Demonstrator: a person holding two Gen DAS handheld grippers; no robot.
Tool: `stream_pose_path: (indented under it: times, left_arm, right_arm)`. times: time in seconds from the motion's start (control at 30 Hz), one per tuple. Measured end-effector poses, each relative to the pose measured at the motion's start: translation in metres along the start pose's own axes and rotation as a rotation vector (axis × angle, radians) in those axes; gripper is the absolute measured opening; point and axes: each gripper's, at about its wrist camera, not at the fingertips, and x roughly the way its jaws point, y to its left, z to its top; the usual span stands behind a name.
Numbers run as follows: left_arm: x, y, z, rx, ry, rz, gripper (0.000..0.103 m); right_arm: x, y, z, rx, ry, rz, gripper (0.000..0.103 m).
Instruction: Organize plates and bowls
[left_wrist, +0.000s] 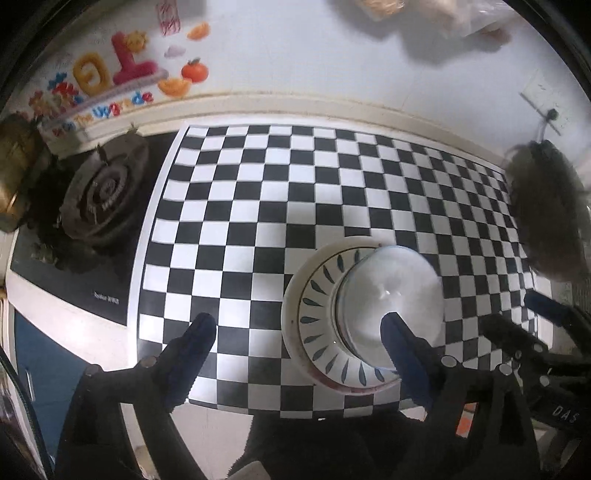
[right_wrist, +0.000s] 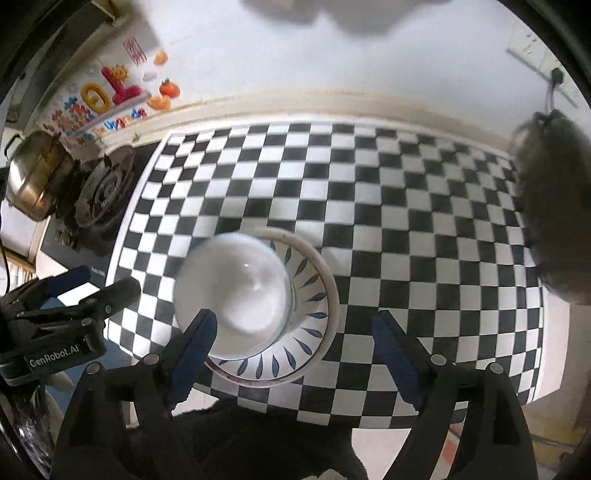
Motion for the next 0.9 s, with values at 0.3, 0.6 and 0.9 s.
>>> stream_pose_path:
  times: [0.3,0.6,0.9]
  left_arm:
    - [-0.050,-0.013,-0.014,0.050,-0.088,0.006,0.091]
    - [-0.124,-0.034,-0.037,0.048,-0.271,0.024,0.091]
    - [-0.186,-0.056,-0.091,0.062,-0.393,0.053,0.091]
  right_arm:
    - [-0.059,0.001,-0.011,0.060,-0.115,-0.030,0.090]
    - [-0.140,0.001,-0.036,0.047,-0.294,-0.060,0.090]
    - [-0.222,0.003,-0.099,0.027,-0.426,-0.083,0.090]
